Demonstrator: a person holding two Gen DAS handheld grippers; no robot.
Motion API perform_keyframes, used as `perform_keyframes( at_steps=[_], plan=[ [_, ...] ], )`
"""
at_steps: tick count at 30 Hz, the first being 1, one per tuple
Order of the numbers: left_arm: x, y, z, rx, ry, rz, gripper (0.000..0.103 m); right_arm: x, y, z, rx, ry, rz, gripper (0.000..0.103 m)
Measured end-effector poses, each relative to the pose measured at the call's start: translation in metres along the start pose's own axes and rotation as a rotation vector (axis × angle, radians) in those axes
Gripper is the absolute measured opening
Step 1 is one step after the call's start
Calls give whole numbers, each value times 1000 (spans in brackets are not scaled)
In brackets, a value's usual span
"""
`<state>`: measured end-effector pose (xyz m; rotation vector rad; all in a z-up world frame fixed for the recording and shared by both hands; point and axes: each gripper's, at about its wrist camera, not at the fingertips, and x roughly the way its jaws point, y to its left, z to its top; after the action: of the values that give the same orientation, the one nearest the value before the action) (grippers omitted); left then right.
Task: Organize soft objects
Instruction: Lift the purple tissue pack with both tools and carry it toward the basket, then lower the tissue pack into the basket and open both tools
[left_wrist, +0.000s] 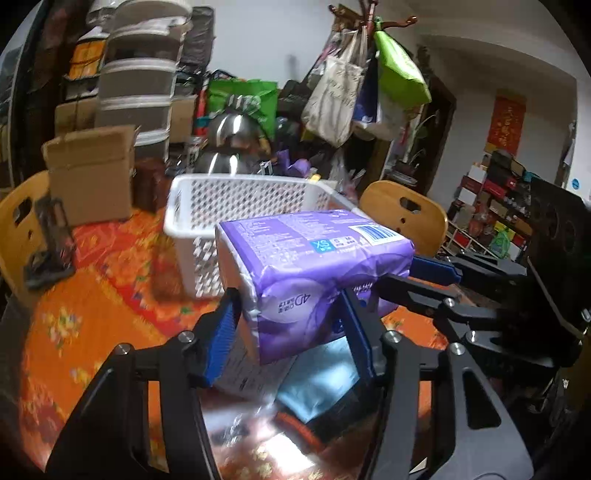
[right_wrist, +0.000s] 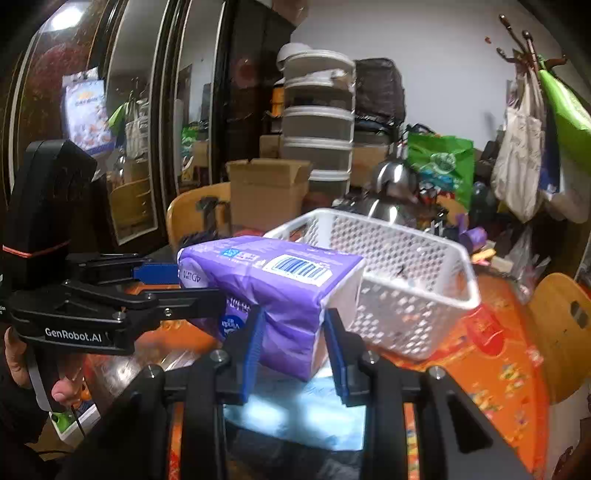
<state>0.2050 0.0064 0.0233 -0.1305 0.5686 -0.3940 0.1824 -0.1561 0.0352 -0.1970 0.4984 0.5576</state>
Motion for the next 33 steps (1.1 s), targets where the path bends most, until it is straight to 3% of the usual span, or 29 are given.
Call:
perform_keyframes(
  at_steps=[10,18,24,33],
  plan=[
    [10,-24,110,79,-45,-16,49,-20,-54,74,26,-66,-66,31],
    [54,-11,175,90,-4,21,49,10,-83,122,16,-44,-107,31],
    [103,16,187,58,55,49,49,54,-108,132,85,-8,-87,31],
    [161,56,166,-6,117,83,49,123,-120,115,125,83,-91,31]
  ],
)
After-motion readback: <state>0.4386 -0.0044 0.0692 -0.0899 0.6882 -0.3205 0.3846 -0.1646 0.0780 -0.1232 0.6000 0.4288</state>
